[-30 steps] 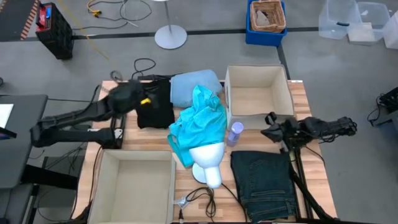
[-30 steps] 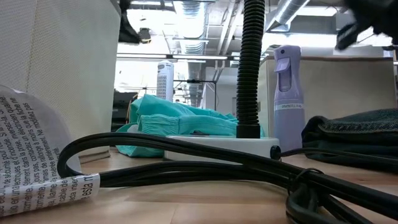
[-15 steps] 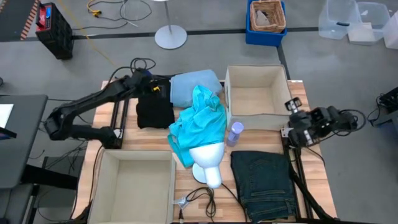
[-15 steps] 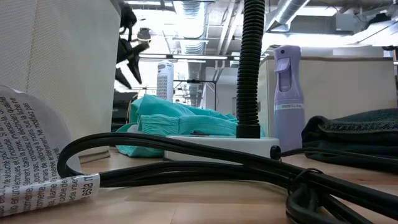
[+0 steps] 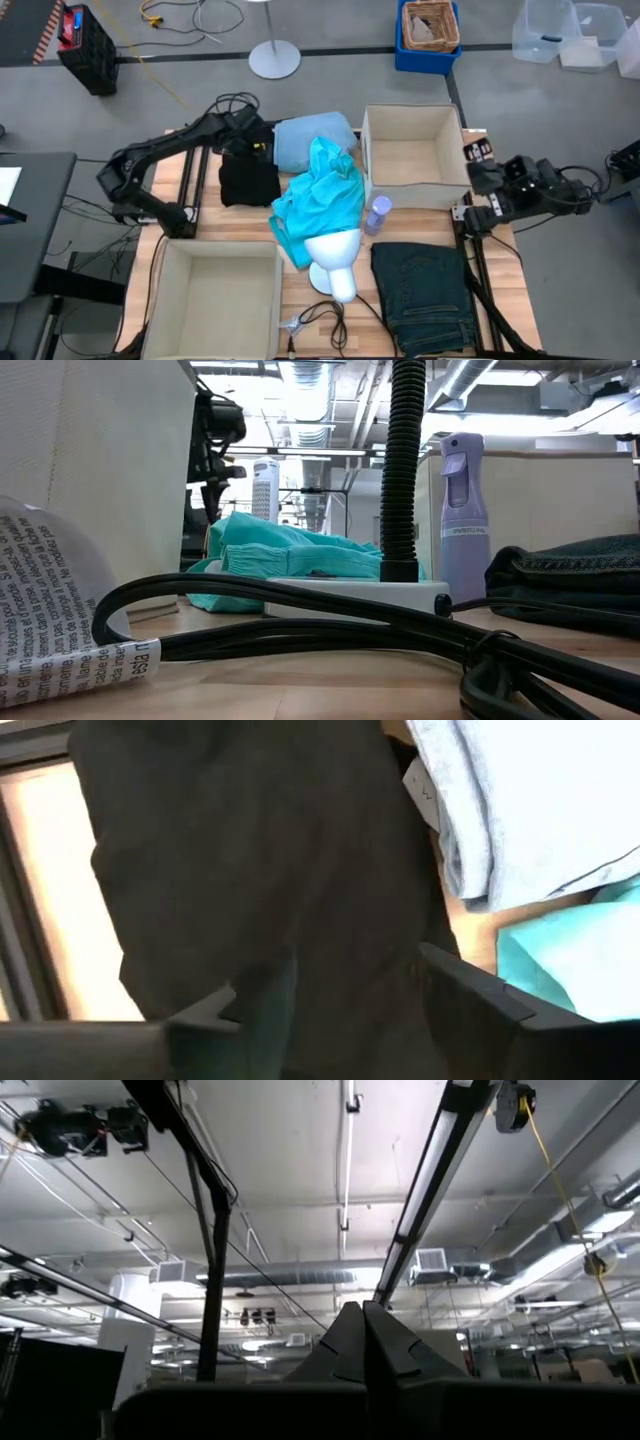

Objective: Sort clothes
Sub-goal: Put the black jeans into the bottom laundry organizer

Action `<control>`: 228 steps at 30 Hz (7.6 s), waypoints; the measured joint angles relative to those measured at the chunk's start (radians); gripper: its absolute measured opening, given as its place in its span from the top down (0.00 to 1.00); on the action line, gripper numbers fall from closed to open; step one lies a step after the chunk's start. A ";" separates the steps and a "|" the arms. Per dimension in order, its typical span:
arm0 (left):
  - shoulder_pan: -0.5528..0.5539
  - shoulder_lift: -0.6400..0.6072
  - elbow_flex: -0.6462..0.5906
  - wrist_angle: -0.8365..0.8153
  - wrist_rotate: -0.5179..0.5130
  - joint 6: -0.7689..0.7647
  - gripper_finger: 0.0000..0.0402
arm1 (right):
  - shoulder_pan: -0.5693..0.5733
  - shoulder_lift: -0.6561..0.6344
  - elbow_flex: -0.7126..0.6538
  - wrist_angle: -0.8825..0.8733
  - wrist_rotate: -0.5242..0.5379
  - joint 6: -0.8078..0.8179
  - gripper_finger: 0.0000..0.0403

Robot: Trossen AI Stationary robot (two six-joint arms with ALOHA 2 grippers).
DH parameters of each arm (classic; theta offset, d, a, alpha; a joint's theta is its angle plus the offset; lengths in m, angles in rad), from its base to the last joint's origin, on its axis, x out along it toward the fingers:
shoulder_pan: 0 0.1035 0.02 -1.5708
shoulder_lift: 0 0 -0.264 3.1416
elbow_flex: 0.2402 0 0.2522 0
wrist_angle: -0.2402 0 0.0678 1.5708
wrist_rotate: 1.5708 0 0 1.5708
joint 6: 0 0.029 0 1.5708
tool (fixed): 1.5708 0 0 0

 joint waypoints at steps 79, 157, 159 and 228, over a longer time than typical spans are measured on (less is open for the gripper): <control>0.397 0.751 0.808 -0.631 0.236 0.559 0.50 | -0.057 0.190 0.001 0.012 -0.001 0.447 0.98; 0.415 0.668 0.725 -0.647 0.416 0.602 1.00 | -0.091 0.190 0.001 0.008 -0.001 0.446 0.98; 0.405 0.643 0.725 -0.647 0.401 0.608 1.00 | -0.091 0.189 0.001 0.008 -0.001 0.445 0.98; -0.122 -0.413 0.725 -0.099 0.552 0.268 1.00 | -0.091 0.189 0.001 -0.040 -0.001 0.394 0.98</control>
